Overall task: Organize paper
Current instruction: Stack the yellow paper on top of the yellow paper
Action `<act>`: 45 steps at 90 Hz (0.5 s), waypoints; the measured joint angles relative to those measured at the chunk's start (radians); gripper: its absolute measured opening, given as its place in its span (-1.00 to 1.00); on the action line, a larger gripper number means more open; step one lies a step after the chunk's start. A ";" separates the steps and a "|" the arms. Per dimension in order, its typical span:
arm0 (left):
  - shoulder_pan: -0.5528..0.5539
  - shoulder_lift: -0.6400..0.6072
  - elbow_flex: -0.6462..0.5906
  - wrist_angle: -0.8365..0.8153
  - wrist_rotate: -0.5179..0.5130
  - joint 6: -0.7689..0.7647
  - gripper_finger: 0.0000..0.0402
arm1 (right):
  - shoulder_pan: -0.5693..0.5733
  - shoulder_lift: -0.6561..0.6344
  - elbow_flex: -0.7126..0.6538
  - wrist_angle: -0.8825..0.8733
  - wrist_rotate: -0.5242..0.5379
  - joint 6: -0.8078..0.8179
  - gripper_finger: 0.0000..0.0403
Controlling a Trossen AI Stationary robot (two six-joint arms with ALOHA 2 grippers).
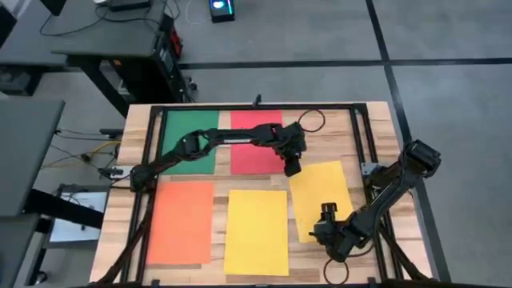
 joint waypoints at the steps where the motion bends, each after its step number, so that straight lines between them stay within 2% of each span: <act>1: 0.000 0.007 0.008 -0.003 0.000 -0.002 -1.00 | 0.000 0.005 0.000 0.000 0.000 0.000 0.21; 10: 0.001 0.045 0.049 -0.020 -0.002 -0.013 -1.00 | 0.002 0.043 0.005 0.001 0.003 0.002 0.21; 28: -0.002 0.050 0.052 -0.071 0.000 -0.010 -1.00 | 0.000 0.075 0.009 -0.036 0.011 0.005 0.21; 45: -0.014 0.050 0.052 -0.100 -0.001 -0.007 -1.00 | -0.017 0.078 0.008 -0.103 0.061 0.005 0.21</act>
